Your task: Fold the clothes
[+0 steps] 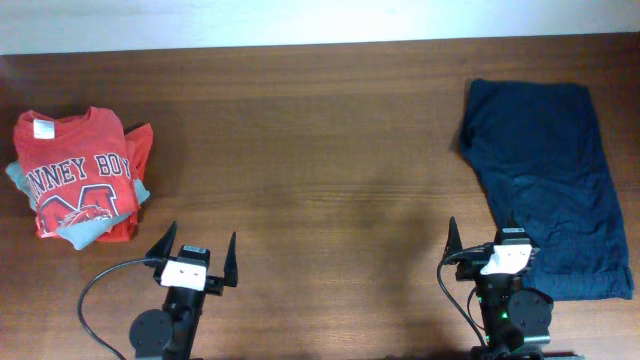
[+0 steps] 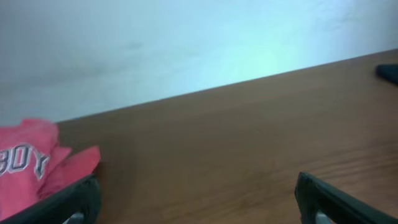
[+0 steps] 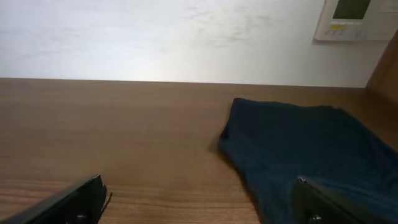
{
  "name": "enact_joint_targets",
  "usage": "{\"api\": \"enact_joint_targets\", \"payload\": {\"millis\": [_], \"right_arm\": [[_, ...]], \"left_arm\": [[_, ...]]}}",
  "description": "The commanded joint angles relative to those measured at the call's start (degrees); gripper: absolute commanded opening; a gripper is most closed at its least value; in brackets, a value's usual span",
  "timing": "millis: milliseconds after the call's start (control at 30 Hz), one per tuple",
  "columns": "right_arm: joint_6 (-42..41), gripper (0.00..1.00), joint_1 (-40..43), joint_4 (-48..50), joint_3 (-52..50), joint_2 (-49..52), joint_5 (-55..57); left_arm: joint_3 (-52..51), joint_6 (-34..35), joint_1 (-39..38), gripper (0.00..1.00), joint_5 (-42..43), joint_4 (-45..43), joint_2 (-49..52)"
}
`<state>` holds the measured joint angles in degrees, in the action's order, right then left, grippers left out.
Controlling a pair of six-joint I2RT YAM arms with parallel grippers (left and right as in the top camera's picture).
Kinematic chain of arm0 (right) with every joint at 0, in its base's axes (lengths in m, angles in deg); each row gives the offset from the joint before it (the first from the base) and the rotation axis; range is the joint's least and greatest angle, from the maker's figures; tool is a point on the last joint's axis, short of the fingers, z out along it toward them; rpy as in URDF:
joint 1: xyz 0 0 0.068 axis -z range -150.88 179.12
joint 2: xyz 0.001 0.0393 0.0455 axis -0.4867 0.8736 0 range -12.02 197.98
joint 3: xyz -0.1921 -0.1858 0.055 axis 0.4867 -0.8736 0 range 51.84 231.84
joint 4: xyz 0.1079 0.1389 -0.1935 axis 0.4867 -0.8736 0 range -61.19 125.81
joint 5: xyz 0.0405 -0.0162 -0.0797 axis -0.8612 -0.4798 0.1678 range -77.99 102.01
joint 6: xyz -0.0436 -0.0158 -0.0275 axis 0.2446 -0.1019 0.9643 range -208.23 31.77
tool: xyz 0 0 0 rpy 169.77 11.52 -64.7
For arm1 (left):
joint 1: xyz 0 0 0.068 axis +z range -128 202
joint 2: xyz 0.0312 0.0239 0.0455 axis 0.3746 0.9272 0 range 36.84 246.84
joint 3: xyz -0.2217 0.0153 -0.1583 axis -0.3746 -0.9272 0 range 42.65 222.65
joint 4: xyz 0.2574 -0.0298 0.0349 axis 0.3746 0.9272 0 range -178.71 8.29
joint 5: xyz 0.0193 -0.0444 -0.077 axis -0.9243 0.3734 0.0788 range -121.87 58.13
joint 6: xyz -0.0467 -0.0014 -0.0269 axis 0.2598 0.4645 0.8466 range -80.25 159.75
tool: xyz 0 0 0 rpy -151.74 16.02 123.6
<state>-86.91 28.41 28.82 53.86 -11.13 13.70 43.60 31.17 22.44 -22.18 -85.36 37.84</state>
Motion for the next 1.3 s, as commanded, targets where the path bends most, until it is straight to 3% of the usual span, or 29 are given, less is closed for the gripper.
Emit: {"api": "enact_joint_targets", "payload": {"millis": [0,500,633,1267], "right_arm": [[-0.04,0.99,0.39,-0.07,-0.46,-0.52,0.35],[-0.04,0.98,0.42,-0.07,-0.46,-0.52,0.35],[-0.04,0.99,0.39,-0.07,-0.46,-0.52,0.35],[-0.04,0.99,0.39,-0.07,-0.46,-0.52,0.33]], "left_arm": [[-0.42,-0.11,0.09,0.99,-3.15,0.44,-0.72],[-0.44,-0.02,0.07,0.99,-6.29,0.83,-0.72],[-0.44,4.17,0.09,0.99,-10.99,1.33,-0.72],[-0.42,4.24,0.09,0.99,-9.53,1.36,-0.7]]}}
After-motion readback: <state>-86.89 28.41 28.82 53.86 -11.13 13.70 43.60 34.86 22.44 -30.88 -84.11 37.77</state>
